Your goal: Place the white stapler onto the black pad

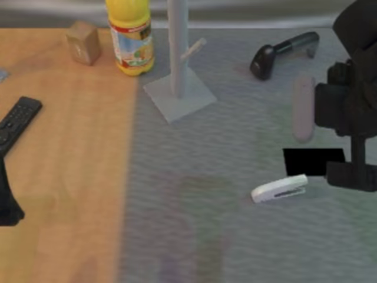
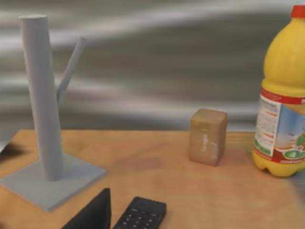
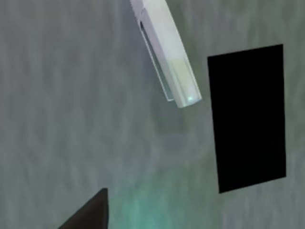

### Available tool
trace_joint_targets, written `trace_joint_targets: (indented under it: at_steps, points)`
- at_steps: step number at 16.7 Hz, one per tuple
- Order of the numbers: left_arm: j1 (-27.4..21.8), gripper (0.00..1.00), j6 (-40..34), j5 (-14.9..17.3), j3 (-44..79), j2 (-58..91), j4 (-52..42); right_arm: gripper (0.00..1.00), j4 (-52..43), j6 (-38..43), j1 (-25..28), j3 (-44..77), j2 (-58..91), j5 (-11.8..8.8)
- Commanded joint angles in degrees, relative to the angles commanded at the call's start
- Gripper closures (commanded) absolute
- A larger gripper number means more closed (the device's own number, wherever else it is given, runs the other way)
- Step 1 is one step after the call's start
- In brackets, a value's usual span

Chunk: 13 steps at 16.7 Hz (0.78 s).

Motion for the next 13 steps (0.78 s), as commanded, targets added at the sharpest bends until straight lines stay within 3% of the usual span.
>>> trace_joint_targets:
  at_steps: [6,13]
  points:
    - [0.0,0.0,0.0,0.0,0.0,0.0,0.0,0.0,-11.2,-12.9,5.0,16.4,19.4,0.0]
    - [0.0,0.0,0.0,0.0,0.0,0.0,0.0,0.0,-12.5,-14.7,5.5,18.7,21.7,-0.1]
